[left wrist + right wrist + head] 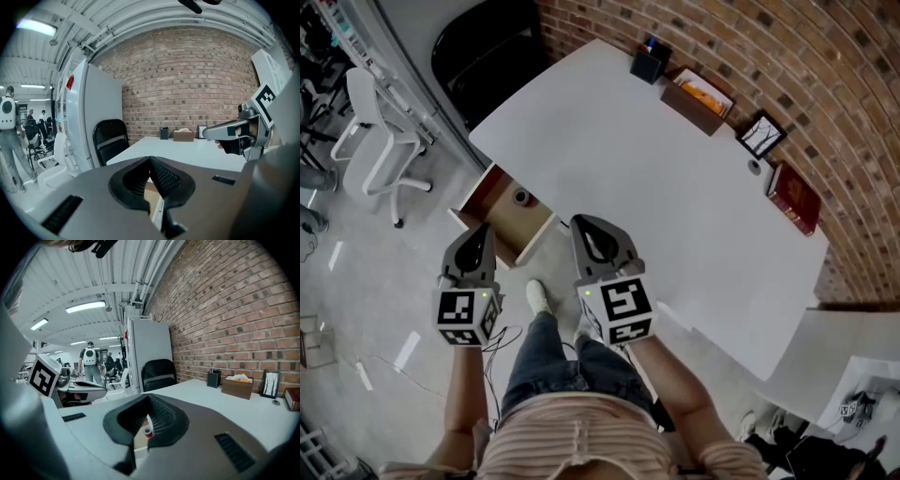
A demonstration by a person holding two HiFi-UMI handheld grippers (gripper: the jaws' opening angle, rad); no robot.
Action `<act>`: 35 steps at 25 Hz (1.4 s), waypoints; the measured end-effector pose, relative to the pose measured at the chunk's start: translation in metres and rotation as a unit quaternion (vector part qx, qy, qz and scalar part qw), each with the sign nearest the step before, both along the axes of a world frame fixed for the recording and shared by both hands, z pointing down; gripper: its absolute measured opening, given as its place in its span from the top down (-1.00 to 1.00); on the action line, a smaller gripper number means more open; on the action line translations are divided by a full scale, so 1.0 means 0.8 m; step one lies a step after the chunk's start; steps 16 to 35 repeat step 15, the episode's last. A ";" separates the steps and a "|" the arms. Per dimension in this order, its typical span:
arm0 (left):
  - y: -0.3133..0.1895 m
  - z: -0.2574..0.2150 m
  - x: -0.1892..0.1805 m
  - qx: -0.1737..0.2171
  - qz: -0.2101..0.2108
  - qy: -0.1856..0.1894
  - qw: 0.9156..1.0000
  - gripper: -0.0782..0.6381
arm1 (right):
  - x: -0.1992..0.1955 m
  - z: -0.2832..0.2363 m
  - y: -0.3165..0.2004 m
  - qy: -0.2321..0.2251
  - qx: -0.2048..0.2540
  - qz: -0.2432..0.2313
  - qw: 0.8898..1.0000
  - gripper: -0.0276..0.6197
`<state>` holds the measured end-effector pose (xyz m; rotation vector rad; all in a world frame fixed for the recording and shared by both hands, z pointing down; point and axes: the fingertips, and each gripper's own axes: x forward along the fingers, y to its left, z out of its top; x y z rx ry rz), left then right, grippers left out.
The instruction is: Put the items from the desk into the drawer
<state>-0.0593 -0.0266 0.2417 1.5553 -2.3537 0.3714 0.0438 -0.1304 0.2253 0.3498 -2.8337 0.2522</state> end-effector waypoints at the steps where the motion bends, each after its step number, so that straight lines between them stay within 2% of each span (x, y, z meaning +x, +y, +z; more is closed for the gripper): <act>1: 0.006 -0.001 0.004 -0.001 -0.003 0.001 1.000 0.76 | 0.001 -0.002 0.005 -0.001 0.001 -0.004 1.000 0.86; 10: 0.034 -0.017 0.026 0.016 -0.021 -0.014 1.000 0.76 | 0.020 -0.011 0.030 -0.006 0.012 -0.023 1.000 0.86; 15: 0.042 -0.020 0.038 0.014 -0.027 -0.019 0.999 0.76 | 0.031 -0.019 0.035 -0.013 0.020 -0.028 0.999 0.86; 35: 0.042 -0.020 0.038 0.014 -0.027 -0.019 0.999 0.76 | 0.031 -0.019 0.035 -0.013 0.020 -0.028 0.999 0.86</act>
